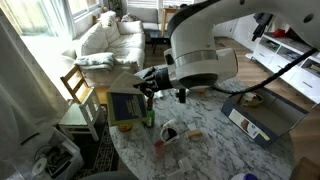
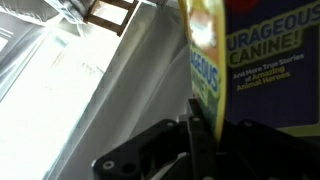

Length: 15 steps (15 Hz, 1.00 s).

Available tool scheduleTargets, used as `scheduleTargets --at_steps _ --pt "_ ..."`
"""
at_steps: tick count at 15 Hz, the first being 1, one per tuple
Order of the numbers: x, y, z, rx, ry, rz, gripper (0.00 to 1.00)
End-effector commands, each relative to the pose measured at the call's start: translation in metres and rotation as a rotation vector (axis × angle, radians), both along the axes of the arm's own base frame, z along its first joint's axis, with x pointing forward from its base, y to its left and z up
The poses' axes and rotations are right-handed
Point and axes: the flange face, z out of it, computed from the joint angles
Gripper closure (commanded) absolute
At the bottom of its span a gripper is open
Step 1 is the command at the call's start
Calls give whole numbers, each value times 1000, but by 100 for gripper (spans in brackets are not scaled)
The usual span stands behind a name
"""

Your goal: Put the yellow book in the clear container on the left

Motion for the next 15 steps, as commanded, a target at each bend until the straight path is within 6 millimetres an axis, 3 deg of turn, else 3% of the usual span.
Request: scheduleTargets --at_steps 1,15 --pt "1 12 -5 -28 17 -62 100" --pt "-8 53 -7 -41 48 -217 100"
